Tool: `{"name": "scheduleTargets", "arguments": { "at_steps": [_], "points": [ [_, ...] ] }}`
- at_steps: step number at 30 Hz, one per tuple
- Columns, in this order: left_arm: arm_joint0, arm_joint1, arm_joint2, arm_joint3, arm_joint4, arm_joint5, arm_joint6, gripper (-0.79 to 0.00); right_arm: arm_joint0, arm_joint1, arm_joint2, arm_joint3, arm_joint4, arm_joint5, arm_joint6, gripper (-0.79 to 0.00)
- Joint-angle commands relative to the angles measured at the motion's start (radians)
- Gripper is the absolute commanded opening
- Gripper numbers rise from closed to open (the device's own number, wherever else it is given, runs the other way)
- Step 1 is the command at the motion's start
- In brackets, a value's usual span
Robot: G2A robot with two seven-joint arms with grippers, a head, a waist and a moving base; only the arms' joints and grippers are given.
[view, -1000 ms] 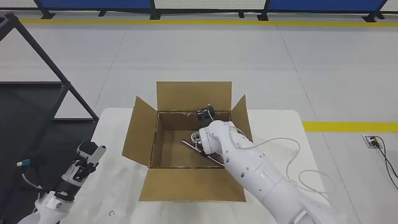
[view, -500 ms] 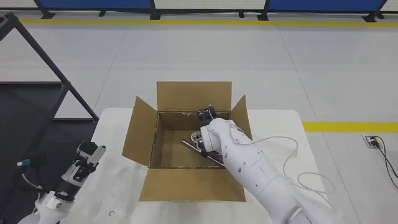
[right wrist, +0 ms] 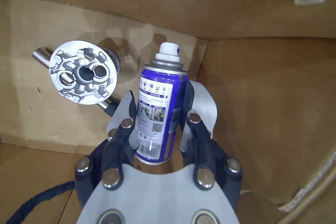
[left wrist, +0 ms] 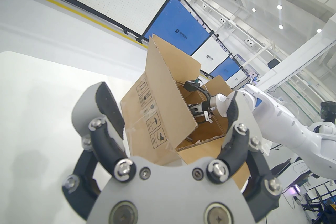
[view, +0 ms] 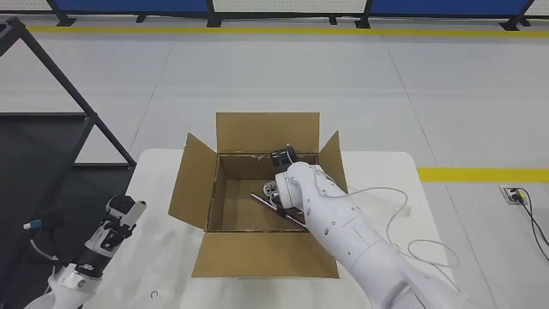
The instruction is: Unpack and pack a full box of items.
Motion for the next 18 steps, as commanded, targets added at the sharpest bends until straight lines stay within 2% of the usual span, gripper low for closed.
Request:
{"name": "scheduleTargets", "arguments": {
  "at_steps": [1,9,14,18],
  "points": [
    [0.000,0.000,0.000,0.000,0.000,0.000,0.000,0.000,0.001,-0.003,0.005,0.006,0.001,-0.001,-0.004,-0.431],
    [0.000,0.000,0.000,0.000,0.000,0.000,0.000,0.000,0.000,-0.008,0.024,0.008,-0.007,0.012,-0.026,-0.400],
    [0.000,0.000,0.000,0.000,0.000,0.000,0.000,0.000,-0.020,0.004,0.047,-0.052,-0.021,0.025,-0.055,-0.394],
    [0.000,0.000,0.000,0.000,0.000,0.000,0.000,0.000,-0.051,0.028,0.078,-0.148,-0.051,0.045,-0.076,-0.228]
  ]
}}
